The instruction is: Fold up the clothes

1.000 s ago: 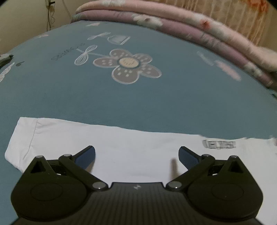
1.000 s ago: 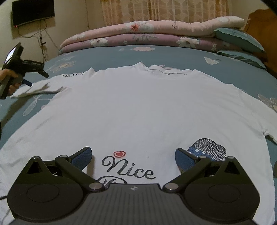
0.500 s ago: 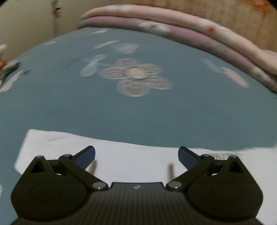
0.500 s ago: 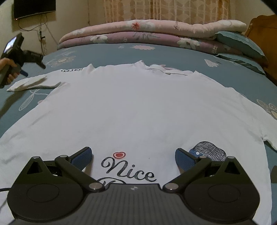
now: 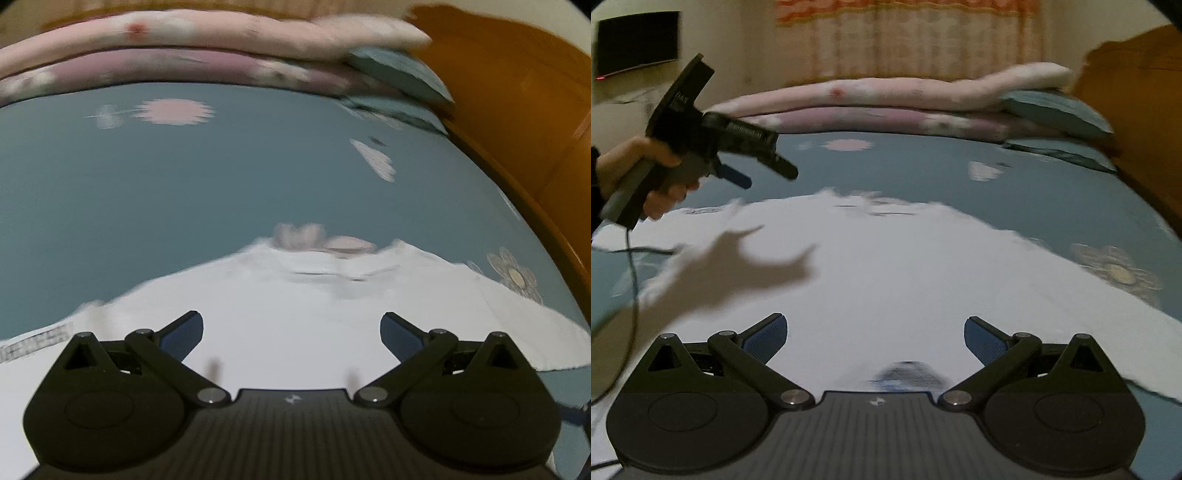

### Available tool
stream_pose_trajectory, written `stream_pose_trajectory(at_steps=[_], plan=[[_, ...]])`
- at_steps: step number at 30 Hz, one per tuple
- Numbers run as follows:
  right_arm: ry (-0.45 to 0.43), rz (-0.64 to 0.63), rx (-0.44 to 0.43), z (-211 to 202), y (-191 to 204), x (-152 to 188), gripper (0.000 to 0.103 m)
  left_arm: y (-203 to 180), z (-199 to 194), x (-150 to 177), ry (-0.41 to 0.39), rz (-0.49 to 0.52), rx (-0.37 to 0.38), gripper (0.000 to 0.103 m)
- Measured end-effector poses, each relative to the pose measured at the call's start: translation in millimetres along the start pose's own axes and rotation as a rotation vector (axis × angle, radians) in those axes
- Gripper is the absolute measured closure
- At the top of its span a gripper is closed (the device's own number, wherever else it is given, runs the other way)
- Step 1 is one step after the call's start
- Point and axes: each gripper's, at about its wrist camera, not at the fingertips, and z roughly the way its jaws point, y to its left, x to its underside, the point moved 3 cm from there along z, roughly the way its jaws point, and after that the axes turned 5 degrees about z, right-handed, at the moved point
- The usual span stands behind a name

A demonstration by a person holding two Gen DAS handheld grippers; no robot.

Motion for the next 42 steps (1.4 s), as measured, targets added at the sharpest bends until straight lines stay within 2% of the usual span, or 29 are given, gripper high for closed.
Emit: stream_pose_trajectory(at_steps=[4,6,9,12,16,20,23,25,28,32,37,42], plan=[[-0.008,0.15,0.039,4,-37,7,0.0,-42,41,-6,0.029,0.144,-0.045,0.001],[0.013,0.176,0.018,8,-44,12,0.0,-50,55,-5,0.028,0.192,-0.074,0.002],[0.022,0.137,0.034,9,-40,16,0.0,-53,71,-3,0.026,0.218,-0.101,0.001],[0.021,0.099,0.038,5,-34,19,0.0,-48,85,-8,0.027,0.191,-0.125,0.002],[0.024,0.108,0.023,4,-35,19,0.0,-29,99,-18,0.023,0.085,-0.155,0.001],[0.023,0.113,0.039,0,-34,21,0.0,-19,108,-33,0.041,0.046,-0.194,0.0],[0.019,0.119,0.037,-2,-34,20,0.0,-27,95,-43,0.01,0.051,-0.214,0.001],[0.018,0.12,0.033,-3,-34,20,0.0,-37,81,-45,-0.01,0.047,-0.153,0.001],[0.022,0.112,0.037,-3,-33,21,0.0,-56,63,-38,0.008,0.087,-0.088,0.001],[0.026,0.09,0.06,-2,-32,21,0.0,-82,35,-26,0.033,0.166,-0.069,0.001],[0.019,0.085,0.046,-3,-31,20,0.0,-102,-7,3,0.052,0.17,-0.016,0.001],[-0.002,0.172,0.057,-18,-55,11,0.0,-109,-34,50,0.086,0.131,0.017,0.001]])
